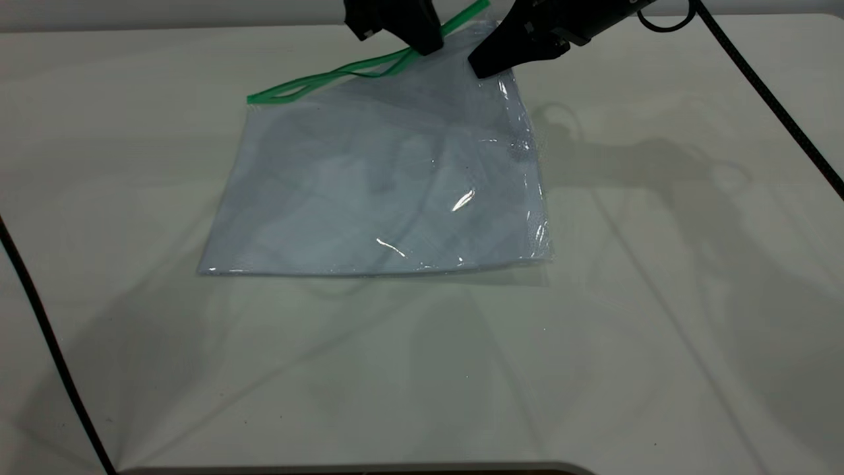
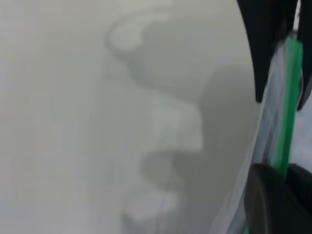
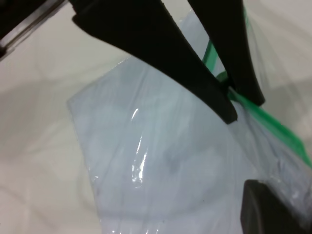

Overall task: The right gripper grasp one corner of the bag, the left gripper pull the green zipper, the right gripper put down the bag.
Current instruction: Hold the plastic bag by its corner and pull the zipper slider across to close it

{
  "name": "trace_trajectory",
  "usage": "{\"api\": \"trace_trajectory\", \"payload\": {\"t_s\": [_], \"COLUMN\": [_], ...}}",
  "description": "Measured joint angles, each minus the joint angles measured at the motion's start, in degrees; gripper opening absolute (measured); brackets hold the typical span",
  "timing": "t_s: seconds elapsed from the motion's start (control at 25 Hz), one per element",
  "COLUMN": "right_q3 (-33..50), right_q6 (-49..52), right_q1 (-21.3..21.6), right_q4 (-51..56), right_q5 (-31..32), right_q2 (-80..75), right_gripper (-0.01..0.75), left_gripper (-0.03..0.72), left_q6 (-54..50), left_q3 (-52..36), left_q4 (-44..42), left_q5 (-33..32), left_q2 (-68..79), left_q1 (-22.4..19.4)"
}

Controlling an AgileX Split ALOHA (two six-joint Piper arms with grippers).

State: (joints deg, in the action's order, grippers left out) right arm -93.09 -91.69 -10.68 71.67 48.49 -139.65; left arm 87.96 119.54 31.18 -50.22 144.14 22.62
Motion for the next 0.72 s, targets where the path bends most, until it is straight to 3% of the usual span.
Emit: {"api": "trace_trajectory", "payload": {"t_s": [0.32, 0.72], "right_q3": [0.0, 0.0], "right_q6": [0.2, 0.37], "right_q1": [2.84, 7.93], "right_q4": [1.15, 1.2], "right_q5": [2.06, 3.2], "right_q2": [0.0, 0.48], "right_gripper": [0.035, 0.035], "left_gripper": [0.046, 0.046], "left_q6": [-5.71, -6.77], "left_q3": [0.22, 0.22], "left_q4": [-5.91, -9.84], "left_q5": [-0.12, -3.6], "left_q2": [0.0, 0.61], "left_q1": [-0.17, -4.63]}}
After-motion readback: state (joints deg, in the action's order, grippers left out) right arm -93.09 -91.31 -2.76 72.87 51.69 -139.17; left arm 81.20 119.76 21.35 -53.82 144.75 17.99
